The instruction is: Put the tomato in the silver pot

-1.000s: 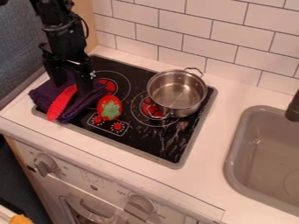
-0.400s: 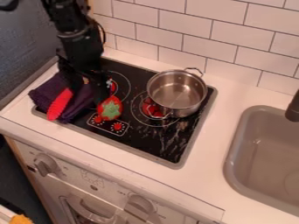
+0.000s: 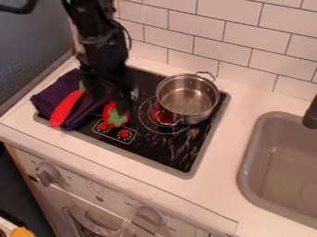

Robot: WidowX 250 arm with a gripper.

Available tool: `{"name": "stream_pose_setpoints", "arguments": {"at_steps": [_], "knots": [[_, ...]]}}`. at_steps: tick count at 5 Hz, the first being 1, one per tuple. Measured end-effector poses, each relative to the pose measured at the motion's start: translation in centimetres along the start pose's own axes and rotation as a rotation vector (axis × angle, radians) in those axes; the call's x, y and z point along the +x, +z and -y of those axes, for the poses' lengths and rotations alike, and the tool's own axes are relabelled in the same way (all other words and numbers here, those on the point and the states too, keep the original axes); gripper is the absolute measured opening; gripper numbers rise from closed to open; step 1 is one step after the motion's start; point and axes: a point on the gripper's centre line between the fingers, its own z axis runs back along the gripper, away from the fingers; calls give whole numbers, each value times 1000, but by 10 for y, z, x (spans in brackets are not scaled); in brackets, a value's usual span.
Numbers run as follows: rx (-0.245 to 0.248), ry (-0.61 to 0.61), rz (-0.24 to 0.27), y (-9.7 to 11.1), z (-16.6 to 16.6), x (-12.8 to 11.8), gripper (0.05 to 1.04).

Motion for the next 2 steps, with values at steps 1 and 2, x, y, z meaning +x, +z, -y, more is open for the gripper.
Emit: {"name": "stream_pose_setpoints", "arguments": {"at_steps": [1, 2], "knots": [[5, 55, -88, -36, -7, 1, 999], [48, 73, -108, -48, -16, 13, 945]]}}
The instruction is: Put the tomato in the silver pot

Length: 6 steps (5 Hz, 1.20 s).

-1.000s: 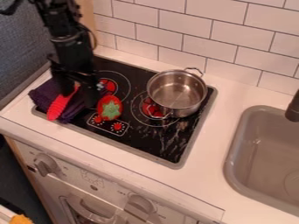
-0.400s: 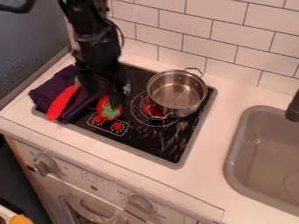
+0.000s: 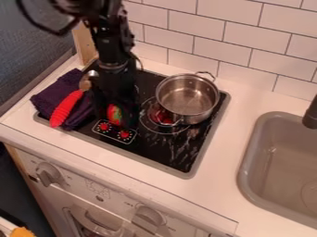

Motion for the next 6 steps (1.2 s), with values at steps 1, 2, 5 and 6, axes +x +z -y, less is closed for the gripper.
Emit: {"name": "stream_pose_setpoints", "arguments": {"at_steps": [1, 2, 5, 6], "knots": [[-5, -6, 2, -1, 0, 4, 858], [-21, -23, 13, 1, 5, -3, 858], [-90, -119, 124, 86, 55, 34, 858], [-108, -181, 72, 69, 80, 55, 858]]}}
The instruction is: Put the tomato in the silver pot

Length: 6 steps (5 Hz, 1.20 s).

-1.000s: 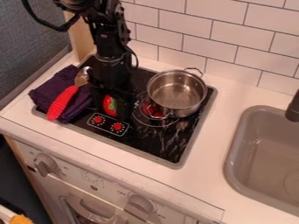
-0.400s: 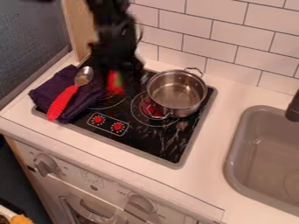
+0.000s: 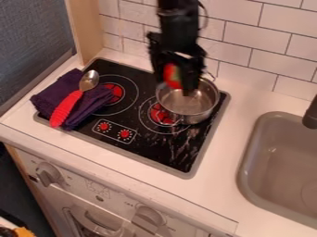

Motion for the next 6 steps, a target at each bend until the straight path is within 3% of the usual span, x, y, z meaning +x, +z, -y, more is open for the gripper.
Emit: {"name": "stream_pose_setpoints", "arguments": {"at_steps": [1, 2, 3, 4, 5, 6], "knots": [[-5, 8, -36, -18, 2, 12, 923], [-14, 40, -34, -22, -1, 14, 1005], [5, 88, -32, -21, -18, 9, 1000], [44, 143, -23, -11, -28, -12, 1001], [84, 258, 16, 13, -60, -47, 1001], [59, 272, 12, 7, -68, -66, 1001]]}}
